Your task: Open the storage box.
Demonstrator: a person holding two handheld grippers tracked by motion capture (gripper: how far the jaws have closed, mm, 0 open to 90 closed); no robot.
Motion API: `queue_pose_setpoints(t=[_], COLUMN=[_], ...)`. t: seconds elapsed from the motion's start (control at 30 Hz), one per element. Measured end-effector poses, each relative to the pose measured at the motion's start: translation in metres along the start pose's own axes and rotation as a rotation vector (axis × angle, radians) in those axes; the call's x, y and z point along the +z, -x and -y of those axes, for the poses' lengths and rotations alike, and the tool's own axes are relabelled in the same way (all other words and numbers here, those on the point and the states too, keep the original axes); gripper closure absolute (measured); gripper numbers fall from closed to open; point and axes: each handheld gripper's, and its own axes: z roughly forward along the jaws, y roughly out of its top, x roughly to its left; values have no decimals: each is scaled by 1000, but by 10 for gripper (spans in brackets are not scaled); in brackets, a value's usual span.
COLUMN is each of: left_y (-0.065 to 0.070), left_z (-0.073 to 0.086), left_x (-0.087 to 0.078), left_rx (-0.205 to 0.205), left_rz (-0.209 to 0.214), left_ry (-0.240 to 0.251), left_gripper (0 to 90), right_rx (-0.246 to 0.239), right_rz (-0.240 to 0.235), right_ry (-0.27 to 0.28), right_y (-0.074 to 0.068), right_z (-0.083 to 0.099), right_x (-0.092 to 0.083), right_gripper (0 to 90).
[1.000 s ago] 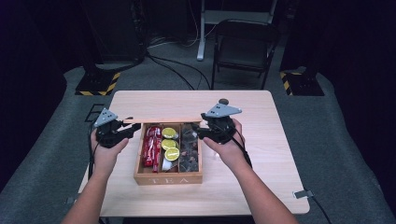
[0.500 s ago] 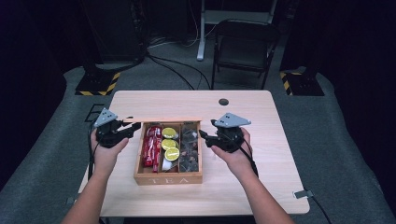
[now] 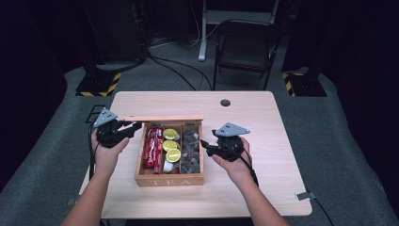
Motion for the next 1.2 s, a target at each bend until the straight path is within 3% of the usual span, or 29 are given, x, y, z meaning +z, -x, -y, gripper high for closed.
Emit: queue_pose_setpoints(t=[0.27, 0.8, 1.2], left_y=[0, 1, 1], left_z=[0, 0, 0], left_x=[0, 0, 0], left_rx=[1, -2, -5], left_rz=[-2, -5, -3], left_ry=[-1, -2, -1], left_gripper=[561, 560, 559], right_rx=[-33, -13, -32], right_rz=[-52, -87, -108], right_ry=[-23, -50, -58], right_y=[-18, -28, -37], right_z=[6, 13, 17], right_x=[12, 32, 48], right_gripper=[441, 439, 441])
